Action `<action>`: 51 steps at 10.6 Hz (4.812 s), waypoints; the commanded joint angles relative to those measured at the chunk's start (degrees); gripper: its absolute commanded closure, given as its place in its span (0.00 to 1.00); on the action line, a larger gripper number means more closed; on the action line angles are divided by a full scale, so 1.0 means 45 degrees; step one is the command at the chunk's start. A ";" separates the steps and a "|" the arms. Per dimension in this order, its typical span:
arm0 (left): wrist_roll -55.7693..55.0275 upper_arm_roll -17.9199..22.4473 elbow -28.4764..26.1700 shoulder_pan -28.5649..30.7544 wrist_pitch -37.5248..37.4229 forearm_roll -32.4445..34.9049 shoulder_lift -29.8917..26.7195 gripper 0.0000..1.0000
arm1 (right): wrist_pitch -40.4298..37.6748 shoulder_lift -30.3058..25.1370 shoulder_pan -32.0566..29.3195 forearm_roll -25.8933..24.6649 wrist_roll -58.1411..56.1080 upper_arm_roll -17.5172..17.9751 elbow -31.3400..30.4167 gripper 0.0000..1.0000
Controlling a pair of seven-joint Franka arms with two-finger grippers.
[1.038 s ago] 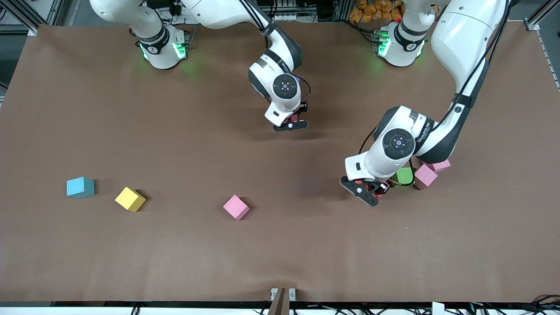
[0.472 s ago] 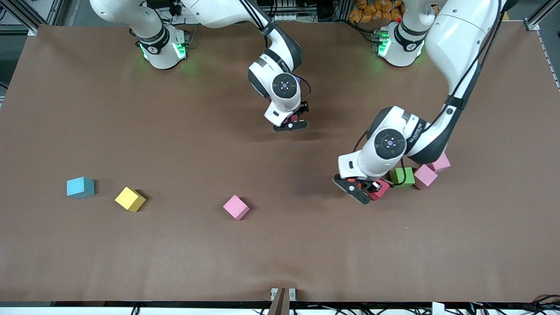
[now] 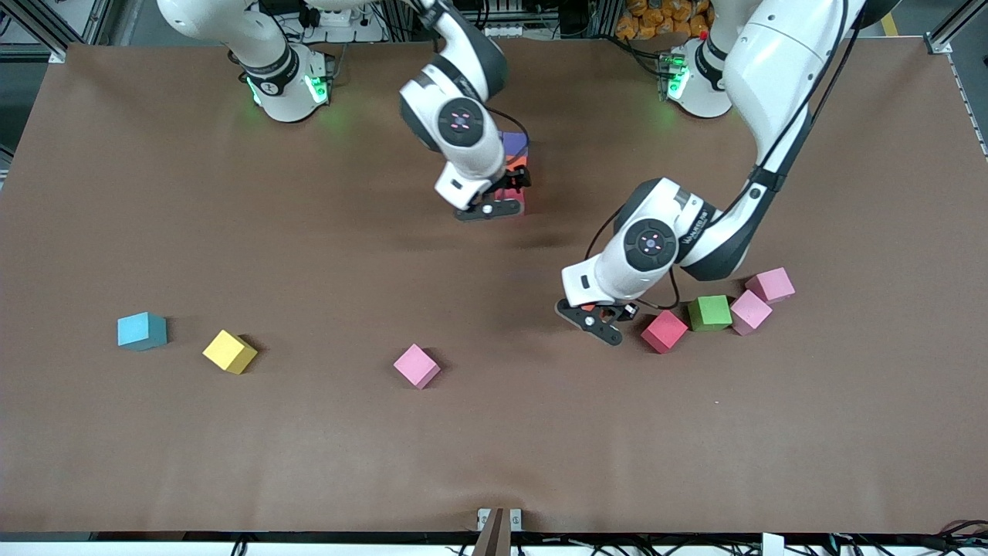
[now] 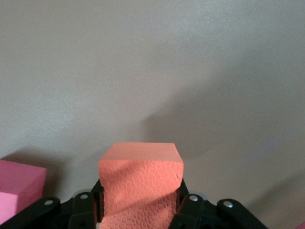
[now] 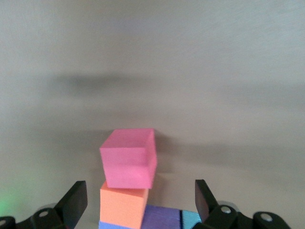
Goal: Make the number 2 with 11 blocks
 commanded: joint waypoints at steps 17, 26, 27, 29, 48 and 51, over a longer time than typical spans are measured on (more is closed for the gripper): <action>0.2053 0.0064 0.0862 -0.6702 0.1229 0.1678 0.1513 0.53 | 0.0170 0.3767 -0.6244 -0.0865 0.3319 -0.1677 0.5730 0.00; 0.2911 0.0044 -0.0327 -0.7016 0.1644 0.1957 0.0756 0.58 | 0.2340 0.4398 -0.5967 -0.0864 0.2543 -0.1542 0.6166 0.00; 0.3010 0.0044 -0.0600 -0.6977 0.1740 0.1957 0.0502 0.58 | 0.1912 0.3699 -0.6336 -0.0884 0.0952 -0.1523 0.5331 0.00; 0.3011 -0.0014 -0.1381 -0.6840 0.2441 0.1938 0.0032 0.59 | 0.1441 0.2486 -0.7642 -0.0923 -0.2950 -0.1523 0.3553 0.00; 0.4065 -0.0054 -0.3220 -0.6351 0.3909 0.1937 -0.0535 0.59 | -0.0592 0.3496 -1.0968 -0.0181 -0.4221 -0.1659 0.3233 0.00; 0.4317 -0.0054 -0.3279 -0.6351 0.3909 0.1937 -0.0556 0.59 | -0.0592 0.3672 -1.1085 -0.0181 -0.4201 -0.1660 0.3233 0.00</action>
